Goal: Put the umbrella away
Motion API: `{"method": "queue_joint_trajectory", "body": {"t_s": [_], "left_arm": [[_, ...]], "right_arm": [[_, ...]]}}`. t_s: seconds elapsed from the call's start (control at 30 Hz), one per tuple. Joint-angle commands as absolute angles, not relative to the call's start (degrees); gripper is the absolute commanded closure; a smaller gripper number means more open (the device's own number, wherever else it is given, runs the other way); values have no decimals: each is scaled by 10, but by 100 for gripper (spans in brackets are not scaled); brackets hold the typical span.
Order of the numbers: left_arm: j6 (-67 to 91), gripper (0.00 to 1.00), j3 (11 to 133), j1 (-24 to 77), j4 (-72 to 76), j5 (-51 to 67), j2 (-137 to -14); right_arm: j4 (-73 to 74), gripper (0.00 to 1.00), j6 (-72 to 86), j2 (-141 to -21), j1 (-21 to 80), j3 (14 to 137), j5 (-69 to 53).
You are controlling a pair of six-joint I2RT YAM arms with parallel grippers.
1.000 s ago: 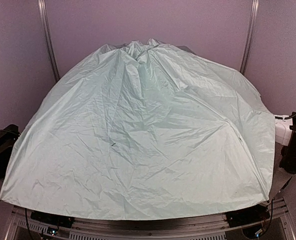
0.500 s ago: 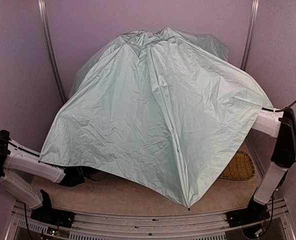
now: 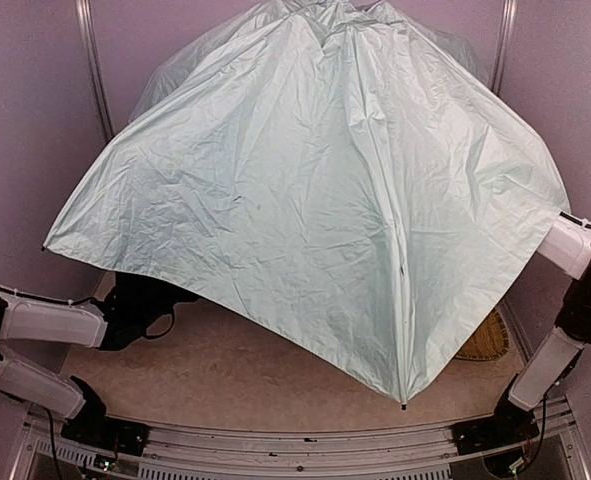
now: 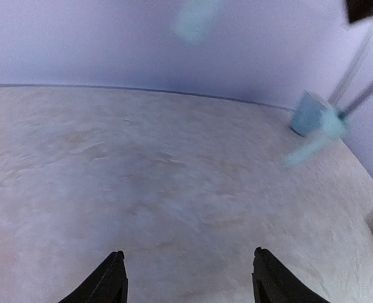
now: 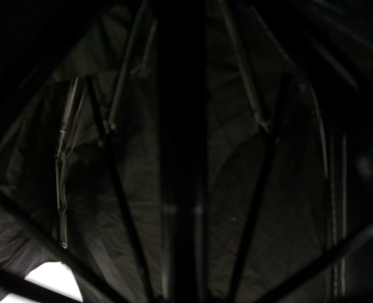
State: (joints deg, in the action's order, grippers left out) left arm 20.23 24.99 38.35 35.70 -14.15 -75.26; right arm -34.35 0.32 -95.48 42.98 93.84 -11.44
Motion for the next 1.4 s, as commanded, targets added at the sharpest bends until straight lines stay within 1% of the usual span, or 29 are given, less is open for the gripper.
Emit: {"method": "queue_joint_trajectory", "body": {"t_s": [0.0, 0.1, 0.27, 0.43, 0.53, 0.73, 0.83, 0.9, 1.03, 1.1, 1.2, 1.3, 1.37], "left_arm": [[335, 33, 228, 270, 313, -142, -703], [343, 34, 238, 231, 291, -152, -667], [295, 34, 312, 229, 212, -210, -607], [255, 34, 361, 229, 142, -256, -547], [243, 34, 370, 229, 120, -261, -515], [228, 34, 387, 229, 85, -253, -493], [222, 34, 391, 230, 75, -255, -490], [219, 34, 390, 229, 71, -261, -484], [206, 34, 390, 229, 60, -282, -472], [195, 34, 389, 229, 57, -296, -468], [188, 34, 388, 229, 56, -304, -469], [182, 34, 389, 229, 59, -303, -474], [180, 34, 391, 229, 58, -301, -478]], "right_arm": [[-359, 100, 4, -882, 415, 933, -115], [-341, 100, 0, -866, 411, 914, -131], [-309, 100, 24, -875, 412, 900, -174], [-325, 100, 49, -889, 412, 868, -182], [-326, 100, 60, -906, 413, 887, -194], [-298, 100, 60, -947, 426, 986, -220], [-300, 100, 64, -950, 430, 981, -226], [-316, 100, 79, -946, 431, 941, -229], [-393, 100, 125, -962, 431, 804, -269], [-461, 100, 148, -994, 433, 716, -282], [-594, 100, 171, -1076, 442, 600, -287], [-639, 100, 154, -1147, 458, 553, -285], [-658, 100, 133, -1165, 466, 535, -272]]}}
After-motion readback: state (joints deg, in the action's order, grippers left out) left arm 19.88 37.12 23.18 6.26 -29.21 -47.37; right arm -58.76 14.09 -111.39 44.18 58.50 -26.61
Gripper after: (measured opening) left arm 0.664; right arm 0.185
